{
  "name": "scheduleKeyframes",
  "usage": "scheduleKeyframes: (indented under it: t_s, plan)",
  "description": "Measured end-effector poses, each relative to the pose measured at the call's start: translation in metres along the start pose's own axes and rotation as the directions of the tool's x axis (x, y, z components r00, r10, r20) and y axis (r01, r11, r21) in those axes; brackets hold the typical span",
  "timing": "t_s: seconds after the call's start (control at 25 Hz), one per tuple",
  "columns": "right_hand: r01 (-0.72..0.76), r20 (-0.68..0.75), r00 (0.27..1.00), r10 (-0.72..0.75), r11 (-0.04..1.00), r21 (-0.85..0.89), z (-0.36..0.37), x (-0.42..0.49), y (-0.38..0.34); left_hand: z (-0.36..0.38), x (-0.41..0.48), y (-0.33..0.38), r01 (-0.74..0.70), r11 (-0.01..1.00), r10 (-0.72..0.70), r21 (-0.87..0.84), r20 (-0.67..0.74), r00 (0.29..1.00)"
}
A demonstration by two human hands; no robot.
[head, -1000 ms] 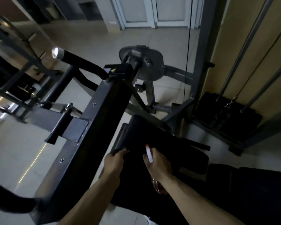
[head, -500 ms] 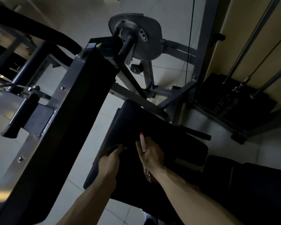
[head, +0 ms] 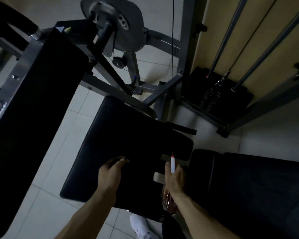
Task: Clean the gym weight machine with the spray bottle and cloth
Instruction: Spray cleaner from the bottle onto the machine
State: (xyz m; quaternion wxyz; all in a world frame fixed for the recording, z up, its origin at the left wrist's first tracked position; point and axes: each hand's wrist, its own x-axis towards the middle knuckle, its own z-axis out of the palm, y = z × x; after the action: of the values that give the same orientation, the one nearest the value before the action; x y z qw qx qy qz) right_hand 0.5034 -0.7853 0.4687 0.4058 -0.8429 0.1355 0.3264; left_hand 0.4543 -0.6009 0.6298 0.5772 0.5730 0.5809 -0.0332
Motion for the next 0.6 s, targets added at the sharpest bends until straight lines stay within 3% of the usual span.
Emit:
scheduleKeyframes:
  t_s: [0.08, 0.16, 0.36, 0.44, 0.6]
  plan:
    - [0.051, 0.041, 0.998, -0.050, 0.999, -0.002, 0.005, -0.015, -0.002, -0.002, -0.009, -0.012, 0.005, 1.000, -0.005, 0.000, 0.017, 1.000]
    - [0.206, 0.093, 0.975, -0.200, 0.977, -0.060, 0.022, -0.035, -0.016, -0.012, -0.019, -0.025, 0.006, 1.000, -0.006, 0.005, -0.001, 1.000]
    - [0.454, 0.222, 0.882, -0.415, 0.874, -0.172, 0.101, -0.098, -0.050, -0.077, -0.034, -0.065, 0.031, 0.999, -0.037, -0.041, -0.163, 0.986]
    - [0.459, 0.250, 0.877, -0.410, 0.868, -0.187, 0.134, -0.116, -0.052, -0.108, -0.037, -0.082, 0.051, 0.997, -0.061, -0.062, -0.176, 0.983]
    - [0.290, 0.270, 0.929, -0.253, 0.951, -0.105, 0.173, -0.156, -0.033, -0.159, -0.044, -0.120, 0.031, 0.996, -0.045, -0.082, -0.182, 0.982]
